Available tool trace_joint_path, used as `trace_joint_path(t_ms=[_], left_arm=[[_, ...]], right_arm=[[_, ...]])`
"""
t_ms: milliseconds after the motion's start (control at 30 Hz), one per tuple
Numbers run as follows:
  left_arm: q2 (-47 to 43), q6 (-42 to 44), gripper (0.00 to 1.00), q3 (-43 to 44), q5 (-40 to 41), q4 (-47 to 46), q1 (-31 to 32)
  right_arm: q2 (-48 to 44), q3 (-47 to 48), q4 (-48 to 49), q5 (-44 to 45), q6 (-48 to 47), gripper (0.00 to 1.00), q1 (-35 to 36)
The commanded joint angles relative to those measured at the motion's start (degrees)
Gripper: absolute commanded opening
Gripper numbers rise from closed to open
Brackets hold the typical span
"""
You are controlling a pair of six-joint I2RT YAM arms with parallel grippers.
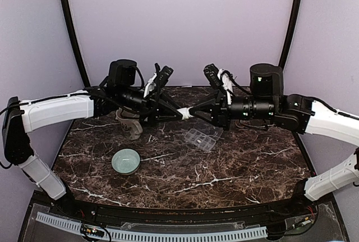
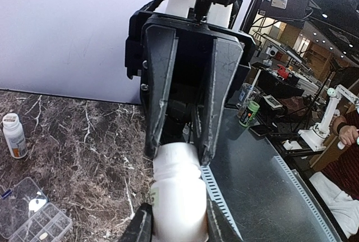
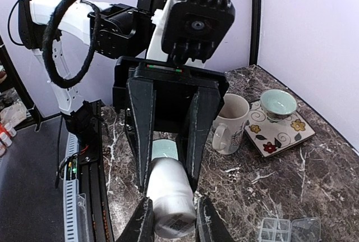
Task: Sort the pills into containers
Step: Unscrew the lid of the pill bottle.
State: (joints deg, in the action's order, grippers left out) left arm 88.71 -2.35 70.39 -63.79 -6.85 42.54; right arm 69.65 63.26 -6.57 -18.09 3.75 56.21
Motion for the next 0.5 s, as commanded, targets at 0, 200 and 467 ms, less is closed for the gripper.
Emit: trace_joint_path(t_ms=[0, 200, 467], left_arm=[[0.19, -1.79, 0.00, 2.71, -3.58, -1.58, -0.33], [-0.29, -0.28, 0.00, 2.27, -2.25, -0.74, -0.38], [-1.58, 2.51, 0.00, 0.28, 1.26, 0.00, -0.35]], right_arm=[[0.42, -0.92, -0.44, 2.90, -4.58, 0.00, 2.60], [0.32, -0.71, 0.76, 6.24, -3.77, 0.29, 3.12], [-0.42, 0.65, 2.89, 6.78, 1.79, 0.56, 2.69]])
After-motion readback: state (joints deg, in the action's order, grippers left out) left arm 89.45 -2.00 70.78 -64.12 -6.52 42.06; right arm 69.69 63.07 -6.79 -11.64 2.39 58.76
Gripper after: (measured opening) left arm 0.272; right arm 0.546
